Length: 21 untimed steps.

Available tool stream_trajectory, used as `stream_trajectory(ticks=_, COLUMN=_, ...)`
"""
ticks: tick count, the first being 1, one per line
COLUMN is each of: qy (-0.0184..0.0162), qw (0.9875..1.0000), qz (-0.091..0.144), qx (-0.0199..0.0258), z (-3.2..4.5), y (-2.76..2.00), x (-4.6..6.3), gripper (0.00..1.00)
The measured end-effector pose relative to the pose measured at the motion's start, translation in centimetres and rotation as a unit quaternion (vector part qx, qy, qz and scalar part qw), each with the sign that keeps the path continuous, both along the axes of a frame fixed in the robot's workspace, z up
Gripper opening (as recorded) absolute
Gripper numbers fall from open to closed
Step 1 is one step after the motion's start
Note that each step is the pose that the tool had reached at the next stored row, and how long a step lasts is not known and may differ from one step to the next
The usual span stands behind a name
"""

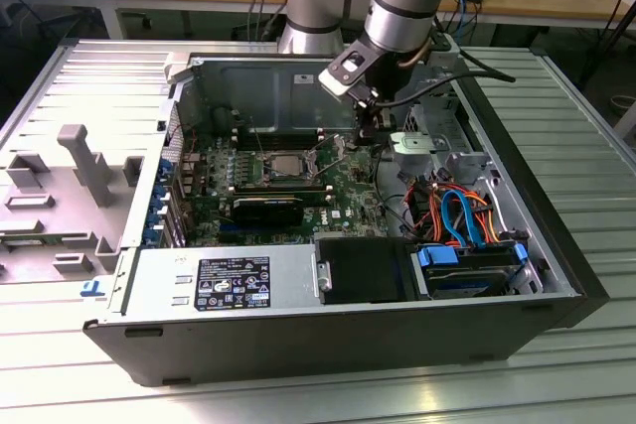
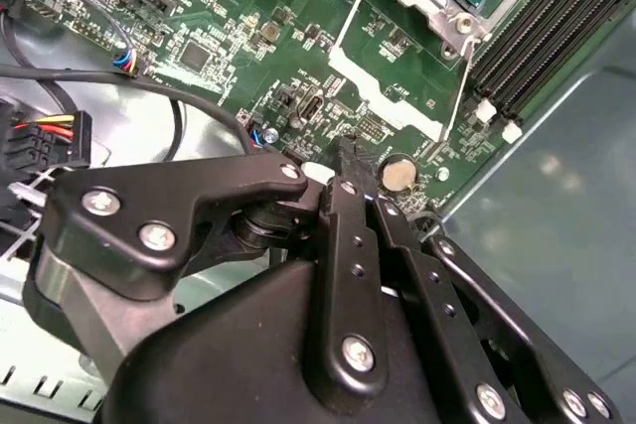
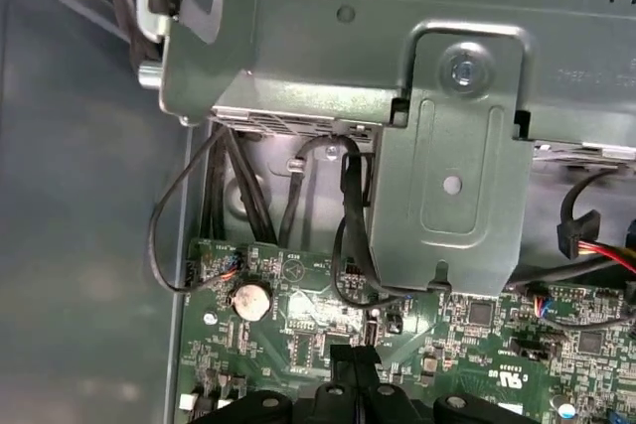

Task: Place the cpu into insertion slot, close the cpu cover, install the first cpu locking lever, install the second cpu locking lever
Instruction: 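Close the cpu cover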

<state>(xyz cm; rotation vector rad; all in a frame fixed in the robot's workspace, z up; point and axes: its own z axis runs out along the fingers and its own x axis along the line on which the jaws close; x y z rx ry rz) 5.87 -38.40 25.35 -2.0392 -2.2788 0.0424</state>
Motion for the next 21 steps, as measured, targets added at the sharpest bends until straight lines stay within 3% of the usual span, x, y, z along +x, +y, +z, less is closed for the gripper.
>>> stream_trajectory(ticks=4, qy=0.0005, qw=1.0, qz=0.0, qx=0.0003, z=-0.78, y=0.0, x=-0.4, gripper=0.11)
stream_trajectory(ticks=7, qy=0.0004, qw=1.0, qz=0.0, qx=0.0034, z=-0.78, y=0.0, x=-1.2, gripper=0.11)
stream_trajectory(ticks=14, qy=0.0004, qw=1.0, qz=0.0, qx=0.004, z=-0.78, y=-0.06, x=-1.9, gripper=0.11)
stream_trajectory(ticks=21, qy=-0.0001, qw=1.0, qz=0.0, qx=0.0065, z=-0.8, y=-0.05, x=-4.1, gripper=0.11)
